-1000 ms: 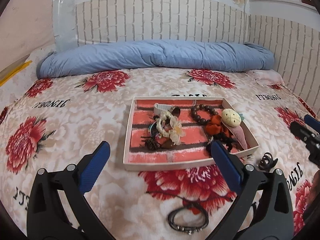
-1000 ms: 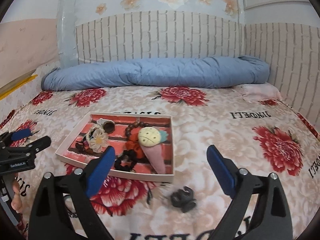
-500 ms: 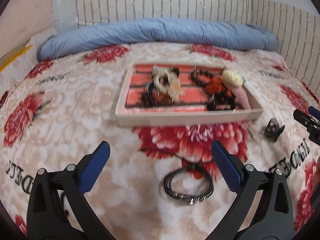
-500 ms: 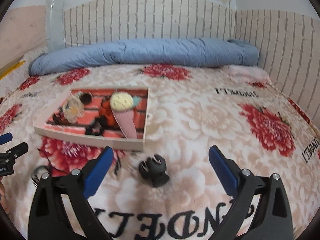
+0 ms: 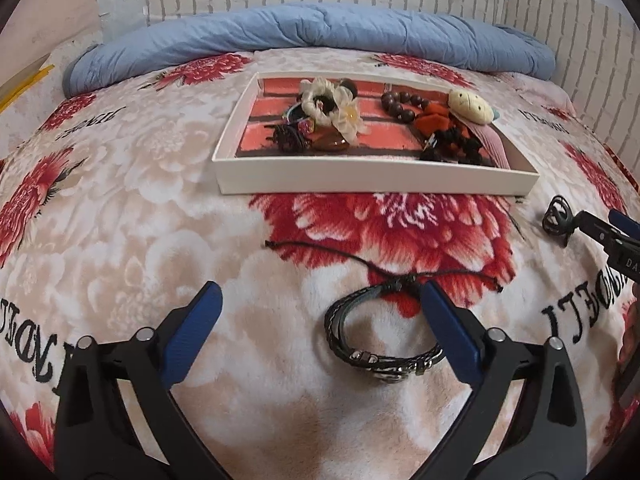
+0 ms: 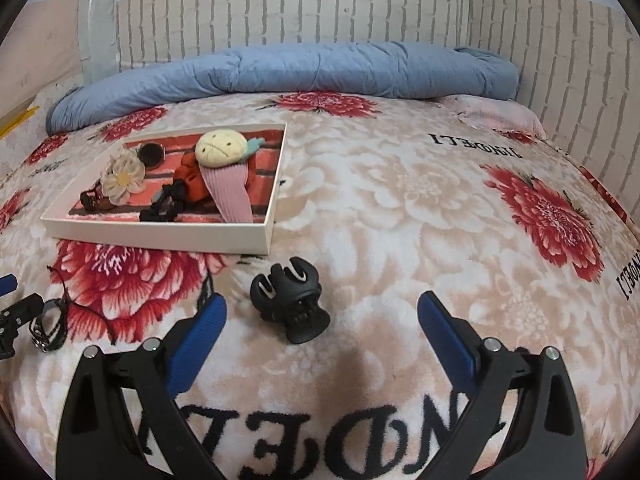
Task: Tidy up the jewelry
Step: 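Close left gripper on black braided bracelet while right gripper closes on black claw clip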
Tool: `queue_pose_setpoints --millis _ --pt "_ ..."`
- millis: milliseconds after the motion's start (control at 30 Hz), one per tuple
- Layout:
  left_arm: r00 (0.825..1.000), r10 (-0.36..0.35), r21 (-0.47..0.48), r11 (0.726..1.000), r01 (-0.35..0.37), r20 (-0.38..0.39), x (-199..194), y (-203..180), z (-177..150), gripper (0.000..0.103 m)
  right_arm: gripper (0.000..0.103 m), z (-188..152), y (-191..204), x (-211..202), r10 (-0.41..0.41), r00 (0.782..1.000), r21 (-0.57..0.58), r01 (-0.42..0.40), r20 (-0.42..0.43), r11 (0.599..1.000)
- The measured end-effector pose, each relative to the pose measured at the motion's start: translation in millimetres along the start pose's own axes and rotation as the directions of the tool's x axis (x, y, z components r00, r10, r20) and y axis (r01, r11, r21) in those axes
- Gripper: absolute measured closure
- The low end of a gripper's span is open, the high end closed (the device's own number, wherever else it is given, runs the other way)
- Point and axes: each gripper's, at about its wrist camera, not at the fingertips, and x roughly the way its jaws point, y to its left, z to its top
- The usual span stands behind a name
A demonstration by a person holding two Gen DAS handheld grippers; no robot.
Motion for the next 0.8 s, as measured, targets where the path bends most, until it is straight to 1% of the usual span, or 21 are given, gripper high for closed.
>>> queue_pose_setpoints --millis 100,167,233,300,467,567,667,733,767,800 --pt "1.0 0.0 0.008 1.0 0.0 -0.003 2 0 -3 0.01 0.009 -1 2 4 -0.002 1.0 -0.011 0.002 -0.011 1.0" --pt "1.0 -0.004 0.017 1.0 0.004 -0.008 4 -1 -5 0.013 0.009 -2 2 5 -0.002 1.0 -0.01 0.002 -0.013 1.0" --pt "1.0 -0.015 0.027 1.0 0.016 -0.026 7 -3 -6 0.024 0.009 -2 2 6 -0.002 1.0 -0.006 0.002 -0.017 1.0" --pt "0.998 -0.03 0.034 0.999 0.032 -0.053 12 -4 -9 0.031 0.009 -2 1 8 -0.002 1.0 -0.003 0.001 -0.022 1.0" --pt "0.997 -0.038 0.034 0.999 0.04 -0.066 14 -4 -11 0.034 0.009 -2 2 14 0.001 0.999 -0.005 -0.002 -0.037 1.0" --pt "0.997 -0.035 0.027 0.999 0.037 -0.072 16 -3 -11 0.04 0.009 0 5 19 0.0 0.999 -0.018 0.0 -0.041 1.0" --pt "0.997 -0.034 0.02 0.999 0.036 -0.071 17 -1 -10 0.049 0.009 1 10 24 -0.003 0.999 -0.034 0.002 -0.049 0.999" --pt "0.997 -0.041 0.019 0.999 0.042 -0.067 18 1 -8 0.06 0.009 2 12 28 -0.006 0.998 -0.042 0.003 -0.055 0.999" --pt "0.996 -0.056 0.019 0.998 0.058 -0.067 18 1 -8 0.064 0.009 2 12 29 -0.004 0.998 -0.043 0.002 -0.056 0.999" --pt "0.995 -0.068 0.018 0.997 0.069 -0.067 18 1 -7 0.072 0.01 3 13 30 -0.004 0.998 -0.044 0.002 -0.056 0.999"
